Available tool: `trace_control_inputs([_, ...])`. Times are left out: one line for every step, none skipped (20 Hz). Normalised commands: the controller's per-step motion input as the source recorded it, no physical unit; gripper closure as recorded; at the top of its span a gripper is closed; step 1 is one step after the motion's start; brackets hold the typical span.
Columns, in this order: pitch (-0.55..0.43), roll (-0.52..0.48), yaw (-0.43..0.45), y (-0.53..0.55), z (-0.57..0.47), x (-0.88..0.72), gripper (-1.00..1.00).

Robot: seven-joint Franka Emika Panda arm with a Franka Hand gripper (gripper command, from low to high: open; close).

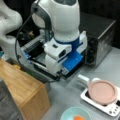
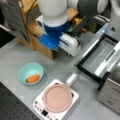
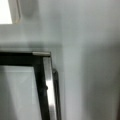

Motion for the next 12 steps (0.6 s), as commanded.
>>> trace_control_inputs([-0.162,-0.031,-0.085,0.11,-0.07,-0.15,-1.0])
trace_control_inputs([-0.159,-0.026,-0.082,0.11,-0.07,-0.15,-1.0])
trace_control_inputs([-0.157,-0.025,-0.081,0.11,-0.06,-0.15,-1.0])
trace_control_inputs([-0.16,-0.024,-0.075,0.11,-0.07,-0.16,-1.0])
trace_control_inputs([-0.151,-0.03,-0.083,0.12,-0.07,-0.16,-1.0])
trace_control_inputs([-0.148,-0.032,-0.085,0.12,-0.07,-0.16,-1.0])
trace_control_inputs([-0.159,-0.034,-0.08,0.12,-0.08,-0.16,-1.0])
trace_control_inputs([-0.164,-0.031,-0.079,0.12,-0.08,-0.16,-1.0])
trace_control_inputs([-0.159,-0.029,-0.083,0.12,-0.08,-0.16,-1.0])
trace_control_inputs([-0.158,-0.028,-0.084,0.12,-0.07,-0.15,-1.0])
trace_control_inputs([-0.156,-0.029,-0.085,0.13,-0.07,-0.15,-1.0])
trace_control_inputs([-0.155,-0.025,-0.084,0.13,-0.07,-0.15,-1.0])
